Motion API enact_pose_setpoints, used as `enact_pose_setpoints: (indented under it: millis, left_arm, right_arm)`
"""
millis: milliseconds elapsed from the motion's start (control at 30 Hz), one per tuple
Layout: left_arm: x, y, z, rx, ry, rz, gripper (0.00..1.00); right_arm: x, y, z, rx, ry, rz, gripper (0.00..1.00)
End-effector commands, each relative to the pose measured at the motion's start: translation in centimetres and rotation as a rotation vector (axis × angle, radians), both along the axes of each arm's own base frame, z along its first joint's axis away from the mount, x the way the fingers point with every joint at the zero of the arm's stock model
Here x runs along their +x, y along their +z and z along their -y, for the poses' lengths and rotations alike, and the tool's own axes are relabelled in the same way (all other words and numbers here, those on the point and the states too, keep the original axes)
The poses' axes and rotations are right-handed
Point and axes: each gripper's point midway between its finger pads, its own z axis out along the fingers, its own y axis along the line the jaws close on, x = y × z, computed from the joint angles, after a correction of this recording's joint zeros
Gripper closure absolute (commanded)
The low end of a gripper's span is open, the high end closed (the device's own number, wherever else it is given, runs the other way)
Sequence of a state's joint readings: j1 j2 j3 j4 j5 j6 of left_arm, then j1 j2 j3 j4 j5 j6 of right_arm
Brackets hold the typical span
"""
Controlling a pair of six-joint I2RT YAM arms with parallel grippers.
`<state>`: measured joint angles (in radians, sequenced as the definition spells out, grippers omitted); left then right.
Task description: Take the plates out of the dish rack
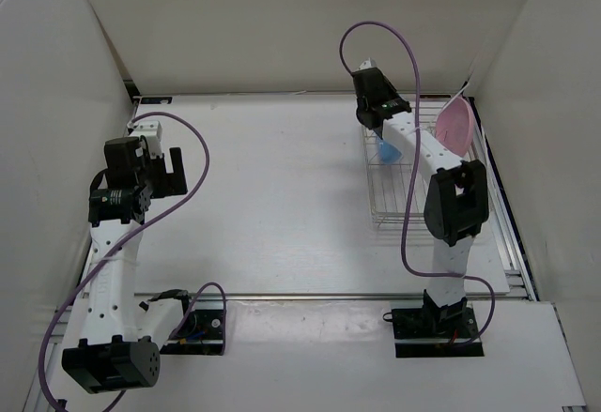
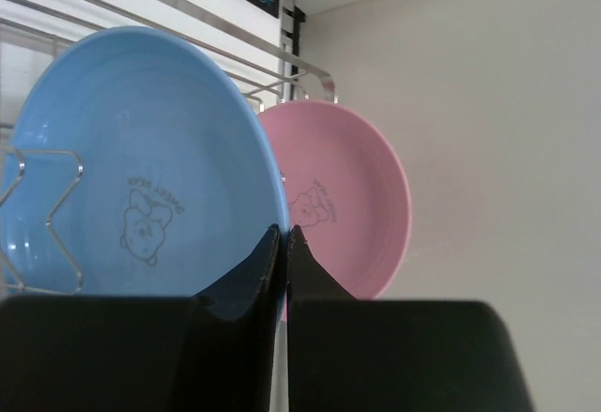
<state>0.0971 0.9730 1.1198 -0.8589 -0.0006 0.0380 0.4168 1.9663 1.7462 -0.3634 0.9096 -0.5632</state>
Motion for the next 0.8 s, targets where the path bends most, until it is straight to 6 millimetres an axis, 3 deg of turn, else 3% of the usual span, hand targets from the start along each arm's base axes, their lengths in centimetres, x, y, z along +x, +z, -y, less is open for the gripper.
enact_pose_setpoints:
  millis: [0, 200, 467, 533, 767]
  left_arm:
    - [0.0, 0.6, -0.1, 0.007, -0.001, 0.029, 0.0]
    - [-0.1, 0.2, -0.1, 0.006, -0.001, 0.02, 0.0]
    - [0.5, 0.8, -0.6, 0.034, 0.004, 0.02, 0.0]
    - [0.8, 1.1, -0.8, 0.042, 0.013, 0.039, 0.0]
    - [2.9, -0.3, -0.6, 0.03, -0.014, 0.002, 0.0]
  right_arm:
    - [0.3, 3.6, 0.7, -0.053, -0.049, 0.073, 1.0]
    - [0.6, 6.1, 1.2, -0.105, -0.075, 0.125, 1.0]
    - [0.5, 12.8, 1.7, -0.153, -0.121, 0.315, 1.0]
    - [-0.4, 15.6, 2.1, -0.101, -0.136, 0.393, 1.0]
    - [-4.3, 20.1, 2.5, 0.052, -0.118, 0.484, 1.0]
